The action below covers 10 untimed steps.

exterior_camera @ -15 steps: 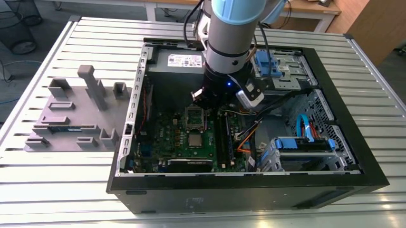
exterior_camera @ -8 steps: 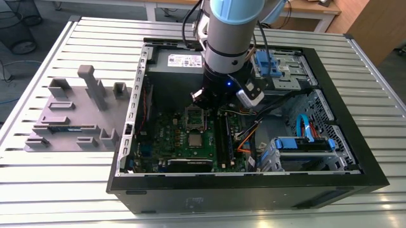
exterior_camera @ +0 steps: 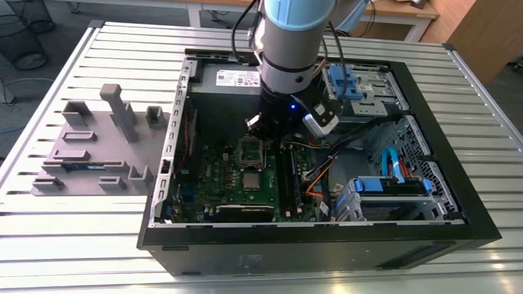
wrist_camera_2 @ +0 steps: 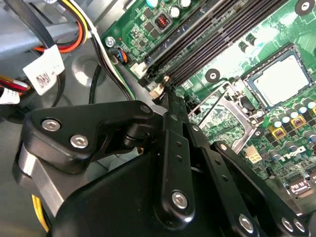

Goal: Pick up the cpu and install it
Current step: 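Close the cpu cover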

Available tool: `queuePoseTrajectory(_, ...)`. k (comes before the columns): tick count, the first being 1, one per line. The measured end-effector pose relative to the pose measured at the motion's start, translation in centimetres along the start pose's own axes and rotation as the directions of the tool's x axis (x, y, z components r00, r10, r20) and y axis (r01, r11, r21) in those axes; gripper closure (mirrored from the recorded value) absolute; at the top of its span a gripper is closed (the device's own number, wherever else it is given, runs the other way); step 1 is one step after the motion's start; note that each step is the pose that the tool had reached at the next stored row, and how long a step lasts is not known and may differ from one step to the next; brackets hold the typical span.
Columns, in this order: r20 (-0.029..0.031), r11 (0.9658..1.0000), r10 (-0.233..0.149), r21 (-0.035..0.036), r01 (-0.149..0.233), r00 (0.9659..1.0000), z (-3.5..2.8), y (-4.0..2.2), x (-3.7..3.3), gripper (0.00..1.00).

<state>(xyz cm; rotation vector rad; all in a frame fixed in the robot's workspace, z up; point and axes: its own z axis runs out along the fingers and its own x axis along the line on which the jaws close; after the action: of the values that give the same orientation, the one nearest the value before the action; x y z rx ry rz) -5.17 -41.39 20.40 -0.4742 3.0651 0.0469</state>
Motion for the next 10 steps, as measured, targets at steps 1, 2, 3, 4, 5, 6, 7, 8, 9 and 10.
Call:
queuePoseTrajectory(1,0.0020,1.0000,0.000,0.0007,0.000,1.0000,0.00,0.03,0.09,0.89)
queuePoseTrajectory(2,0.0031,1.0000,0.000,0.0010,0.000,1.0000,0.00,0.05,0.13,0.89)
queuePoseTrajectory(3,0.0035,1.0000,0.000,0.0010,0.000,1.0000,0.00,0.06,0.14,0.89)
queuePoseTrajectory(4,0.0039,1.0000,0.000,0.0011,0.000,1.0000,0.00,0.06,0.14,0.89)
queuePoseTrajectory(5,0.0044,1.0000,0.000,0.0014,0.000,1.0000,0.00,0.06,0.16,0.89)
queuePoseTrajectory(6,0.0049,1.0000,0.000,0.0016,0.000,1.0000,0.01,0.07,0.18,0.89)
queuePoseTrajectory(7,0.0053,1.0000,0.000,0.0015,0.000,1.0000,0.02,0.08,0.21,0.89)
queuePoseTrajectory(8,0.0057,1.0000,-0.001,0.0016,0.001,1.0000,0.05,0.09,0.26,0.89)
queuePoseTrajectory(9,0.0055,1.0000,-0.001,0.0019,0.001,1.0000,0.05,0.10,0.30,0.89)
queuePoseTrajectory(10,0.0055,1.0000,-0.001,0.0020,0.001,1.0000,0.05,0.11,0.33,0.89)
